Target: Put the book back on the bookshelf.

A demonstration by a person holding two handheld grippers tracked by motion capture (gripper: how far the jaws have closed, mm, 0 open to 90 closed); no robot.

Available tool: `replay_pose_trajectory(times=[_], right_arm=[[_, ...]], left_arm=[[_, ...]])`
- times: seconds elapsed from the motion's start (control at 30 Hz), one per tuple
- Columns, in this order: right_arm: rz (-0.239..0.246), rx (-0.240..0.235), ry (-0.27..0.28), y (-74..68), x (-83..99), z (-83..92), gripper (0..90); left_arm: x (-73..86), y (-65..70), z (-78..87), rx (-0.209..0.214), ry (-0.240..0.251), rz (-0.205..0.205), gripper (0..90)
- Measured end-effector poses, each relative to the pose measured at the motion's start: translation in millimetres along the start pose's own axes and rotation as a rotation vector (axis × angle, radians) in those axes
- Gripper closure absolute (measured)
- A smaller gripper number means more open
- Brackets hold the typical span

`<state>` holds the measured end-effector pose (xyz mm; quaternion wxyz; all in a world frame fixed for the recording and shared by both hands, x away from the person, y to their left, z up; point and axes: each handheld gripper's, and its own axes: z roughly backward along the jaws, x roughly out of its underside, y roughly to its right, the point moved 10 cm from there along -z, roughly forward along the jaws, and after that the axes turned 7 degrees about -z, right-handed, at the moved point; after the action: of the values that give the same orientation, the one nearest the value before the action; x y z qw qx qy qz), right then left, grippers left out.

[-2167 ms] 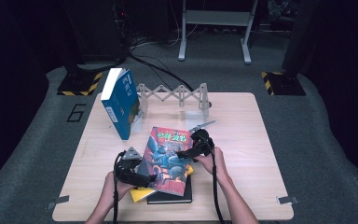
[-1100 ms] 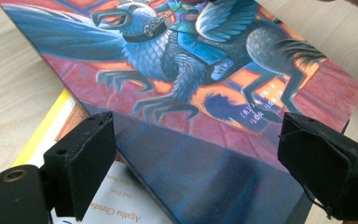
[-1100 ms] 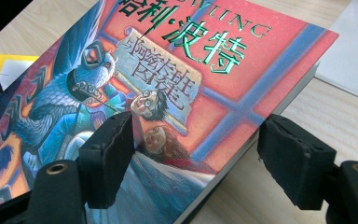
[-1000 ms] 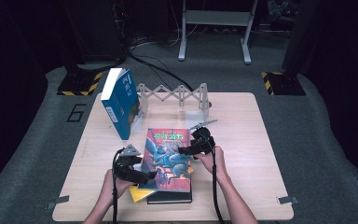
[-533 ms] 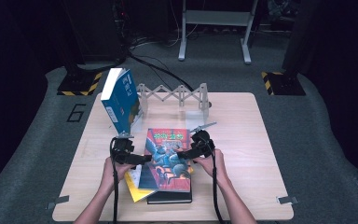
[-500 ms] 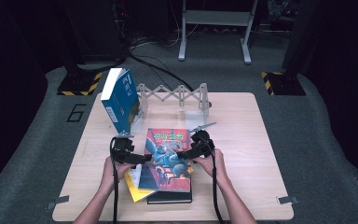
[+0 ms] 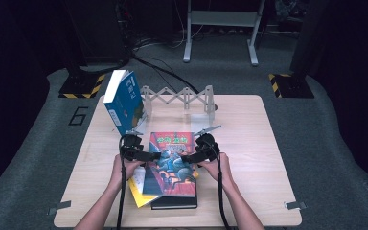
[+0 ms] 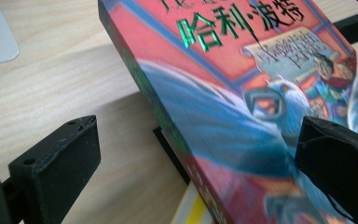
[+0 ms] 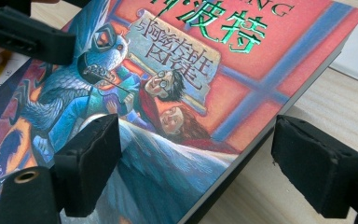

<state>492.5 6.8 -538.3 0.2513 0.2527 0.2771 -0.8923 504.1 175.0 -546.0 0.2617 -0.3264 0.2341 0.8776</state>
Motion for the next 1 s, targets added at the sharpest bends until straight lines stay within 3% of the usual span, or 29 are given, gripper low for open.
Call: replay_pose_trajectory(times=[0.07, 0.27, 0.33, 0.4, 0.5, 0.8, 1.0], right_arm=[[0.001, 0.000, 0.002, -0.5, -0.6, -0.4, 15.2], [0.014, 0.006, 0.002, -1.6, -1.8, -1.7, 15.2], [0.022, 0.004, 0.000, -2.5, -2.1, -2.2, 15.6], [0.022, 0.006, 0.000, -4.1, -2.5, -3.2, 15.8], [0.033, 0.015, -0.001, -5.3, -3.3, -4.0, 15.5], [0.006, 0.005, 0.006, -5.8, -2.0, -5.0, 15.7], [0.015, 0.021, 0.008, -5.6, -1.8, -4.3, 16.0]], left_arm=[[-2.5, 0.6, -2.2, -0.006, 0.005, -0.001, 0.2], [-3.4, 1.9, -7.2, 0.031, 0.005, -0.001, 0.4], [-4.7, 5.1, -9.1, 0.073, 0.003, 0.011, 2.4], [-6.4, 7.4, -10.4, 0.090, -0.002, 0.008, 5.8], [-7.6, 7.8, -11.4, 0.086, -0.019, 0.006, 5.3], [-15.9, 11.9, -2.7, 0.062, 0.012, -0.019, 8.4], [-23.6, 19.0, 4.6, 0.010, 0.022, -0.106, 8.4]])
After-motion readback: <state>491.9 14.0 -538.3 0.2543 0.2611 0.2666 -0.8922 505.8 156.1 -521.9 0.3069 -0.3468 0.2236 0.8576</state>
